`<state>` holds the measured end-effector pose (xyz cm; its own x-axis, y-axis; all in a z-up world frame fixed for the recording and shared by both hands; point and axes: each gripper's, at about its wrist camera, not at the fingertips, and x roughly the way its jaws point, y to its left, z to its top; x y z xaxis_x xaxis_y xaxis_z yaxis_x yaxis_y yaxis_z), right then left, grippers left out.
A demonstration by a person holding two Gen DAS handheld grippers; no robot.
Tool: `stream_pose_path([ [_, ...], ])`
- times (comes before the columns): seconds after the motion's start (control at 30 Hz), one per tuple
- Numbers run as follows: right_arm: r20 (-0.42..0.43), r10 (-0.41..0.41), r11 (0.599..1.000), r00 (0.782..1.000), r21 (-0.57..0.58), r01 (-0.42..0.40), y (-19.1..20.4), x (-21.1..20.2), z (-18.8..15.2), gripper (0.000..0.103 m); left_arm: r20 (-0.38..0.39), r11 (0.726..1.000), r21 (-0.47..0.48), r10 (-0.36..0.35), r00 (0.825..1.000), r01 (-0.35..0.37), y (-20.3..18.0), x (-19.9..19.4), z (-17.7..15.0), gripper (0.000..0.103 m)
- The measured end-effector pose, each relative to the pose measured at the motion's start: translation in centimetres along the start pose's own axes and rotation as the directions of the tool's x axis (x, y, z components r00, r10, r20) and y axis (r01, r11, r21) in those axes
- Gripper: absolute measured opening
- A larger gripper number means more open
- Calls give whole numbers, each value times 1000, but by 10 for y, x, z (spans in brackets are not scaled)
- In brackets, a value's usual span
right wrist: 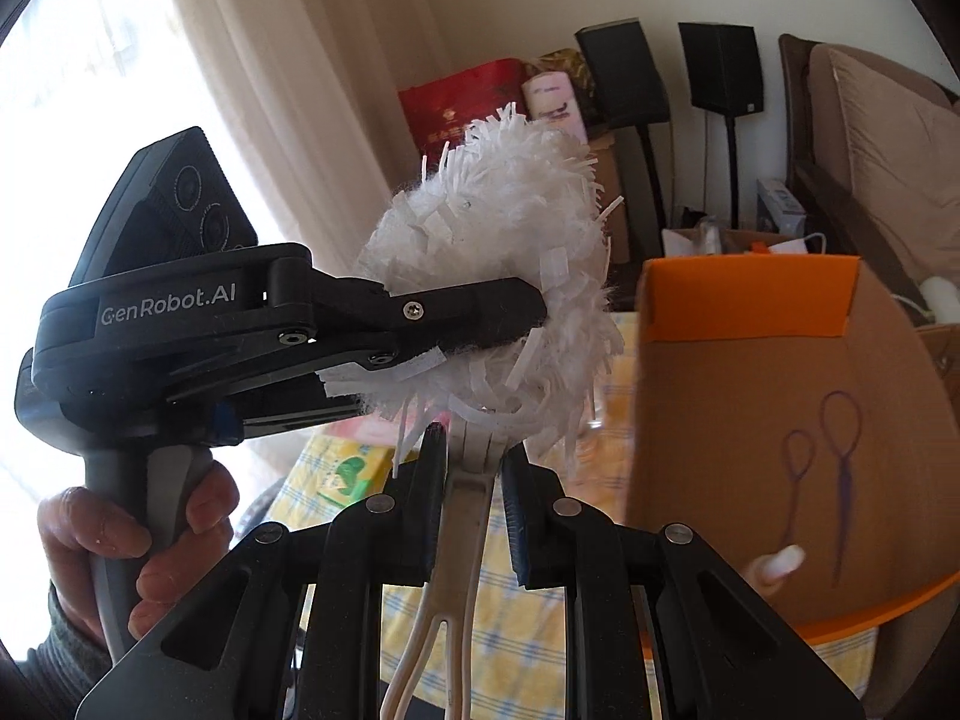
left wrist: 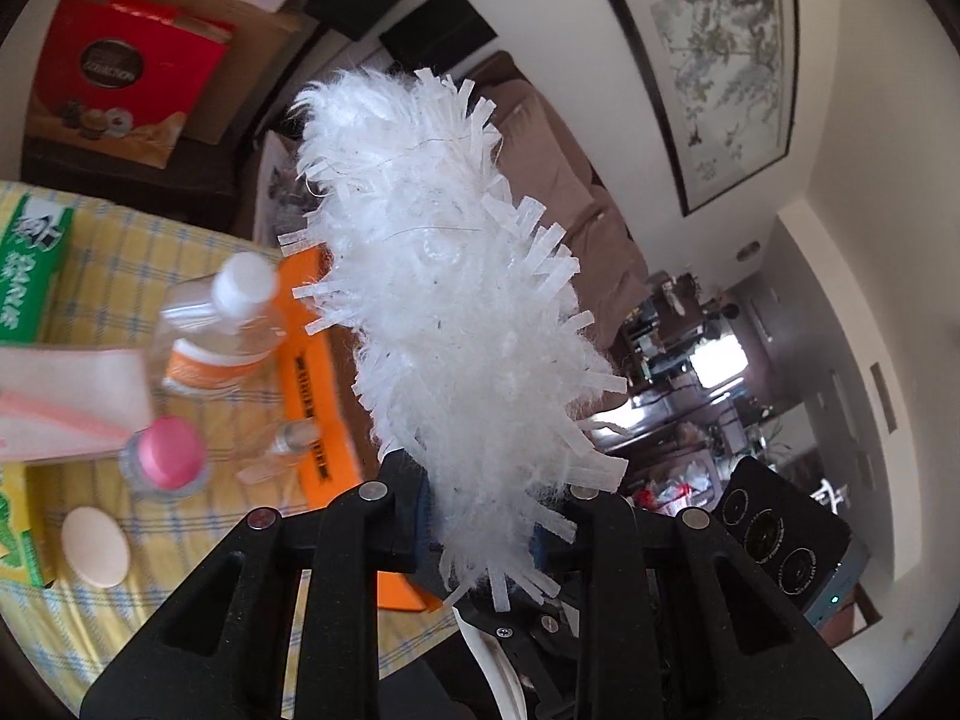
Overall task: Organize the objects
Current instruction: 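Lift the white duster with both grippers and carry it over the cardboard box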
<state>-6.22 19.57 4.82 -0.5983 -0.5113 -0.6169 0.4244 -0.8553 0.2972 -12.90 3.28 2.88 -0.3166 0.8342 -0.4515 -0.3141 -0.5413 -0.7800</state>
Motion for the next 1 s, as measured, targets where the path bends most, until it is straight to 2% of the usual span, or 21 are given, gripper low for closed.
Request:
stream_pose_path([
  [0.33,-4,-112,994,994,-19,112,-76,-28,12,16,-112,998,23,-53,992,56,-50,82,17,22],
  [0.53,-58,-190,973,980,-144,181,-120,-25,17,16,-137,997,-1,-76,988,77,-58,130,21,22],
  [0.67,-42,-264,929,964,-278,242,-137,-13,13,16,-138,996,-24,-86,987,83,-57,154,24,22],
  [0.73,-42,-266,913,963,-331,238,-145,-6,10,16,-140,997,-34,-75,987,71,-50,161,23,22],
  [1.0,-122,-244,905,962,-385,181,-169,28,-1,16,-157,990,-138,-30,987,8,-9,188,22,23],
])
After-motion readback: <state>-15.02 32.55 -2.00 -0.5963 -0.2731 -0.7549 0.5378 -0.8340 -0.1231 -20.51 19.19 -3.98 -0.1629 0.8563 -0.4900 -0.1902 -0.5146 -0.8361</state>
